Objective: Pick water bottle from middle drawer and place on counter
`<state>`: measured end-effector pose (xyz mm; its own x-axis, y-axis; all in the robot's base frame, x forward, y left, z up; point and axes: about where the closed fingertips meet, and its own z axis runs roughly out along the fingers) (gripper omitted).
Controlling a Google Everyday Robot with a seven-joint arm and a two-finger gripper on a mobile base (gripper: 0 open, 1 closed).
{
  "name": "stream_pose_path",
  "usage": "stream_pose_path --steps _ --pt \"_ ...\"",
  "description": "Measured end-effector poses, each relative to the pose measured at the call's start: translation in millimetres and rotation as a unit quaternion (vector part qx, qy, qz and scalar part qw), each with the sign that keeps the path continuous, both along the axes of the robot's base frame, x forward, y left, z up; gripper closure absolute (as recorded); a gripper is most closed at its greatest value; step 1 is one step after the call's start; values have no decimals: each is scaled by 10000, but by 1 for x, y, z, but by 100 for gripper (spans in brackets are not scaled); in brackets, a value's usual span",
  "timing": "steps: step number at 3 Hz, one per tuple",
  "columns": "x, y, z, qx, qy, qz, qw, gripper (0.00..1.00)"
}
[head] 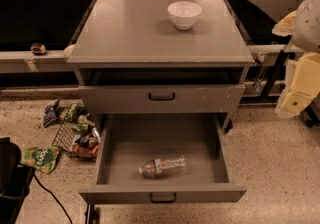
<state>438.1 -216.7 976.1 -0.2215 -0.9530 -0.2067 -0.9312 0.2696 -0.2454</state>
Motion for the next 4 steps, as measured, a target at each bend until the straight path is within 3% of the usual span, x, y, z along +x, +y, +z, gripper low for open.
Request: stream_pose_path --steps 2,3,4 --pt "6 10 -20 168 -129 169 9996 0" --pt "14 34 -62 603 -222 486 9967 0" --pt "18 66 -100 1148 -216 771 9902 0"
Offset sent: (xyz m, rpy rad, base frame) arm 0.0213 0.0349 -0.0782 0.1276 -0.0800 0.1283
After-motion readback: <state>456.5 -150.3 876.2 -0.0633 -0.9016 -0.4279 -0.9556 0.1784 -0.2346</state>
